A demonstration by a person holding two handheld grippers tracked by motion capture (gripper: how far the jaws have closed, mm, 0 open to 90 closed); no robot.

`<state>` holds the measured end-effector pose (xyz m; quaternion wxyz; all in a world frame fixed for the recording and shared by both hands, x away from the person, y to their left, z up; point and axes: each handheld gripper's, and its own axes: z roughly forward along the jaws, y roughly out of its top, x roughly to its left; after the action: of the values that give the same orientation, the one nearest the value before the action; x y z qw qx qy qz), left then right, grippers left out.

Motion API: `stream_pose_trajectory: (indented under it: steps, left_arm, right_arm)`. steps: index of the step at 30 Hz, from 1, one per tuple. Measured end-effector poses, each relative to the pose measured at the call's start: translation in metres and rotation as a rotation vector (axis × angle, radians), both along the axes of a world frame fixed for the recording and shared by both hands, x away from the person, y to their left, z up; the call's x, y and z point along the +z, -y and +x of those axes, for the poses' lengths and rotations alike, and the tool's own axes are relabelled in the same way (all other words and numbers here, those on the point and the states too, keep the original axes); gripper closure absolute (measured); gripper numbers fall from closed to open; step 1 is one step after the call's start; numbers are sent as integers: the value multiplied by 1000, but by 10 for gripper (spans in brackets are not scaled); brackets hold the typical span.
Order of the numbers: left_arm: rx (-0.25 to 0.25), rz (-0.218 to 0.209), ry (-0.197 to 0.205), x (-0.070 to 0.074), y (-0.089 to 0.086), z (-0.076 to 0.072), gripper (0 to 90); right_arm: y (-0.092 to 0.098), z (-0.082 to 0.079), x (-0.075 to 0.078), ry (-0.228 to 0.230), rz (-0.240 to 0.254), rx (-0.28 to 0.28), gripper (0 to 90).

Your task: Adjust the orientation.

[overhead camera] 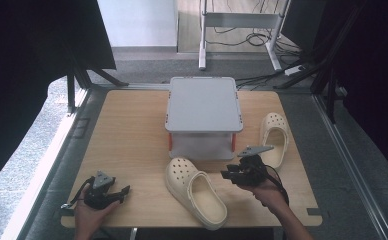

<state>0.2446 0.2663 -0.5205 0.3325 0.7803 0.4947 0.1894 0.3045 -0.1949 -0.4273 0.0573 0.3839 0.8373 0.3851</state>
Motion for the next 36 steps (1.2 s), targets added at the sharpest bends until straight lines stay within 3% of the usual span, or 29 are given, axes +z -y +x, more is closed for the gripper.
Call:
stream_pose_trajectory:
  steps: [12, 13, 18, 25, 36]
  left_arm:
    - [-2, 0, -2, 0, 0, 0, 326]
    - [-2, 0, -1, 0, 1, 0, 324]
    - [-5, 0, -1, 0, 1, -1, 323]
    - [-5, 0, -1, 0, 1, -1, 322]
    - [-10, 0, -2, 0, 0, 0, 322]
  right_arm:
    - [29, 10, -14, -13, -46, -99, 656]
    - [36, 13, -19, -12, -65, -125, 681]
    - [45, 22, -31, -38, -85, -150, 710]
    - [52, 40, -35, -57, -124, -195, 784]
    - [58, 55, -45, -67, -170, -254, 873]
